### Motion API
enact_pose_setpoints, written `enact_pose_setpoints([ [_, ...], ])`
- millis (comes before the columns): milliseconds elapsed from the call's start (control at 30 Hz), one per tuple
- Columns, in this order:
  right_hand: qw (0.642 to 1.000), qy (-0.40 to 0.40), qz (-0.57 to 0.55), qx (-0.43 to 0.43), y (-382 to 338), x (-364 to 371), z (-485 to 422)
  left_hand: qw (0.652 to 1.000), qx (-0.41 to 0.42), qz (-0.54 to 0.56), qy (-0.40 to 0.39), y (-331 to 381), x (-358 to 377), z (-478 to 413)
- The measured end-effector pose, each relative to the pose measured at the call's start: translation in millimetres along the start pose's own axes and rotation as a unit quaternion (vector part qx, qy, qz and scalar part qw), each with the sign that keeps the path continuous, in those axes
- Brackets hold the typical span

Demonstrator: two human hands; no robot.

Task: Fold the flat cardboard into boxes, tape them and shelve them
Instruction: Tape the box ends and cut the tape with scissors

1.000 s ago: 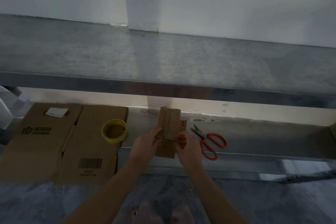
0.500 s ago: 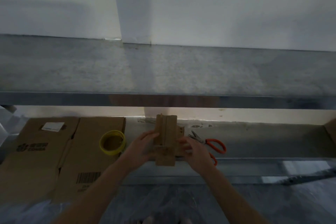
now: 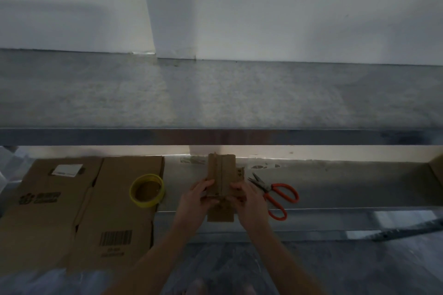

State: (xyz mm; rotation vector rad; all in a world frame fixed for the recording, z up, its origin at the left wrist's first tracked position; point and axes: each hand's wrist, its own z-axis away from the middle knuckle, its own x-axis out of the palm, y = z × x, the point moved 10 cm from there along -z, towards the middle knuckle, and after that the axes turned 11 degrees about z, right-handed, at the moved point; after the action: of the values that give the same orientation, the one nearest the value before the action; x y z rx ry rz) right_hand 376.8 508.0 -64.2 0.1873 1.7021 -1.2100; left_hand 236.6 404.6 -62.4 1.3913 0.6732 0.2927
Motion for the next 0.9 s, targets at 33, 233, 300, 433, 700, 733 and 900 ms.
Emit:
enact_pose_setpoints([
  [33, 1.000, 0.004, -0.010, 0.010, 3.7, -0.7, 2.4, 1.000, -0.004, -0.006, 0.000, -0.3, 4.7, 3.4],
  [233, 0.990, 0.045, -0.092, 0.094, 21.5, -19.1, 25.5, 0.995, -0.046, 0.046, -0.073, -4.7, 15.6, 10.1],
  [300, 0.984, 0.067, -0.106, 0.125, 18.4, -24.5, 34.2, 0.997, -0.041, -0.010, -0.069, 2.8, 0.0, -9.7],
  [433, 0.969, 0.051, -0.117, 0.210, 22.2, -7.7, 54.8, 0.978, 0.015, -0.143, -0.152, 28.7, -2.4, -54.8],
  [700, 0.943, -0.003, -0.273, 0.190, -4.8, 14.8, 59.0, 0.976, -0.024, -0.071, -0.203, 14.6, 6.1, -67.3],
  [733, 0.945, -0.001, -0.273, 0.183, -3.4, 13.4, 60.3, 0.980, -0.023, -0.042, -0.194, 10.8, 3.5, -62.7],
  [900, 0.947, 0.070, -0.259, 0.176, 13.7, -5.6, 55.9, 0.986, -0.035, -0.021, -0.162, -13.5, -10.1, -34.9],
])
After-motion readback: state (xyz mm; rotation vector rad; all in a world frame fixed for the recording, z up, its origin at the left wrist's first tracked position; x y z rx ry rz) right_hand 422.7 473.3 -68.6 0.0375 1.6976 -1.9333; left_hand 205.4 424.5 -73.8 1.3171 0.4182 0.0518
